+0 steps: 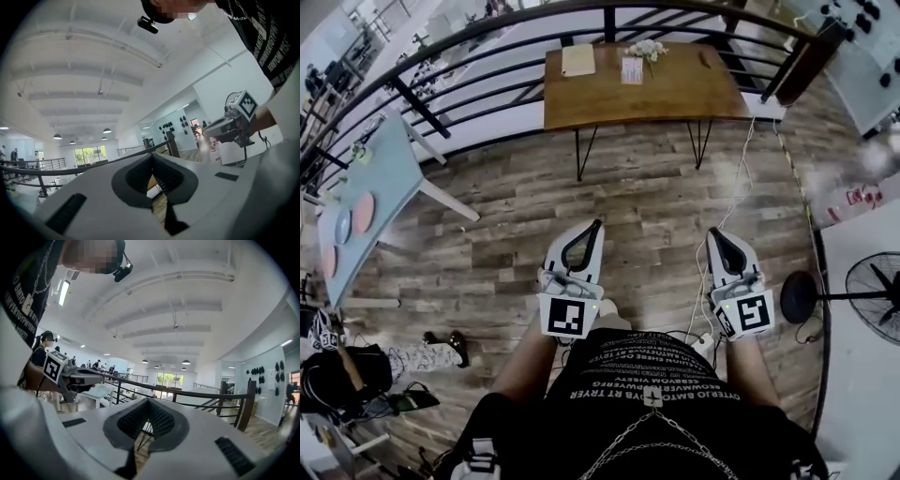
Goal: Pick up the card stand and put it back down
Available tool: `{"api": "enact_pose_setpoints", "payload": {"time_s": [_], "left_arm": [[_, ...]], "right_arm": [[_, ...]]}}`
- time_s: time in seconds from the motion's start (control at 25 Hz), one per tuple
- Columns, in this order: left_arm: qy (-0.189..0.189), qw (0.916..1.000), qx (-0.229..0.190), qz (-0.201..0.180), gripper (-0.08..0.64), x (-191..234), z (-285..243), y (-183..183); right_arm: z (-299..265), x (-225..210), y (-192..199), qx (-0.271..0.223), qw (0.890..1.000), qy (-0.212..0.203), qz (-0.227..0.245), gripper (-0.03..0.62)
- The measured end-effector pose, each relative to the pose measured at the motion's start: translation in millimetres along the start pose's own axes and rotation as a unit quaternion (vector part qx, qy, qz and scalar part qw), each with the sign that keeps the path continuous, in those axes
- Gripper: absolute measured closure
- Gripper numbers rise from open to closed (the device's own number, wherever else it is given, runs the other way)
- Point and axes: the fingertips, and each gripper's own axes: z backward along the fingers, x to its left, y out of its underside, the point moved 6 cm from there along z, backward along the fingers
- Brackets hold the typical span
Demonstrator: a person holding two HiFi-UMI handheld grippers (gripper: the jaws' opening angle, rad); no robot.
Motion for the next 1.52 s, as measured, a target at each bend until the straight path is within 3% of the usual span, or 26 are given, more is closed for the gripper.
{"api": "enact_pose_setpoints", "payload": {"time_s": [0.2,0.32,0.48,0.76,1.2,1.52], "left_arm": [[0.003,0.9982,0.013,0.059,0.533,28,-12,18],[0.009,0.9978,0.007,0.066,0.532,39,-17,21],[0.022,0.9976,0.033,0.057,0.532,46,-31,27],[0.024,0.995,0.044,0.086,0.532,44,-45,31],[-0.028,0.9944,0.062,0.081,0.532,53,-80,42],[-0.044,0.991,0.086,0.092,0.532,68,-155,60]], "right_arm": [[-33,12,-10,0.014,1.0,-0.012,0.017,0.578],[-53,17,-13,0.021,0.999,-0.015,0.024,0.578],[-66,19,-13,0.028,0.999,-0.017,0.021,0.578],[-69,14,-9,0.029,0.999,-0.028,0.024,0.578],[-105,-43,19,0.024,0.999,-0.025,0.002,0.578],[-158,-98,29,0.026,0.998,-0.054,-0.005,0.578]]}}
